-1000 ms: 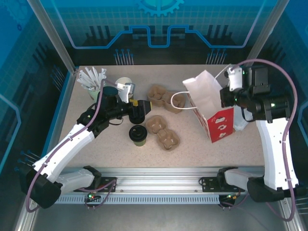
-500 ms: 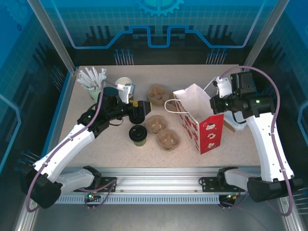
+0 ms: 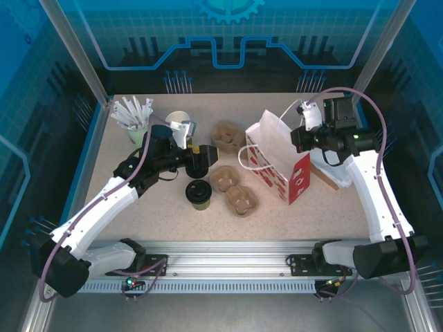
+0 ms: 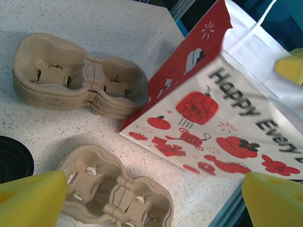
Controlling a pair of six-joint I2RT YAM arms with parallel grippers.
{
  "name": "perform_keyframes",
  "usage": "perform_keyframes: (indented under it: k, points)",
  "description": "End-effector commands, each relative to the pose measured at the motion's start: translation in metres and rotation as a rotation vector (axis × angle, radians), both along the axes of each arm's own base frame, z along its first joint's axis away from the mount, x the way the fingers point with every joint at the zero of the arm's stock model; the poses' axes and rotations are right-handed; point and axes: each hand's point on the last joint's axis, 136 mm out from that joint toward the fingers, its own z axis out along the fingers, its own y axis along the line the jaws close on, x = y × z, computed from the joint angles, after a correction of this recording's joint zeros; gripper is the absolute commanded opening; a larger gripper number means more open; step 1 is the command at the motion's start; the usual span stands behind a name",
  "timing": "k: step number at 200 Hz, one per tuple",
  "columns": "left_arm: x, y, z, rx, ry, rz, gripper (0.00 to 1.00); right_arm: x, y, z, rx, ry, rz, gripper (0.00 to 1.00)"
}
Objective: Pack the takeout coffee
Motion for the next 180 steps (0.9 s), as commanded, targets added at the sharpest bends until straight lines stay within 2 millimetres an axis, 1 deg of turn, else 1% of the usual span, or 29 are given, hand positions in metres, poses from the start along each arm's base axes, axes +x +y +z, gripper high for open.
perform_keyframes:
  k: [1,38,88,102,142,155,180]
  points:
    - [-0.001,-0.006,0.002,-0.006,-0.018,-0.025,0.96,0.024,0.005,0.018,0.053,-0.107,0.013,0.00]
    - [0.000,-0.005,0.001,0.001,-0.018,-0.024,0.96,0.040,0.010,0.016,0.086,-0.122,0.021,0.00]
    - [0.002,-0.006,0.001,0.008,-0.018,-0.027,0.96,0.055,0.016,0.007,0.116,-0.100,0.032,0.00]
    - [0.003,-0.007,0.001,0.009,-0.017,-0.029,0.96,0.056,0.015,0.004,0.106,-0.078,0.032,0.00]
    - [0.004,-0.008,0.003,0.004,-0.017,-0.030,0.96,0.050,0.000,-0.005,0.094,-0.023,0.038,0.00]
    - [0.005,-0.009,0.002,0.005,-0.013,-0.034,0.96,0.051,0.001,-0.007,0.116,-0.016,0.052,0.00]
    - [0.005,-0.009,0.001,0.007,-0.011,-0.032,0.96,0.049,0.012,-0.008,0.148,0.001,0.098,0.00]
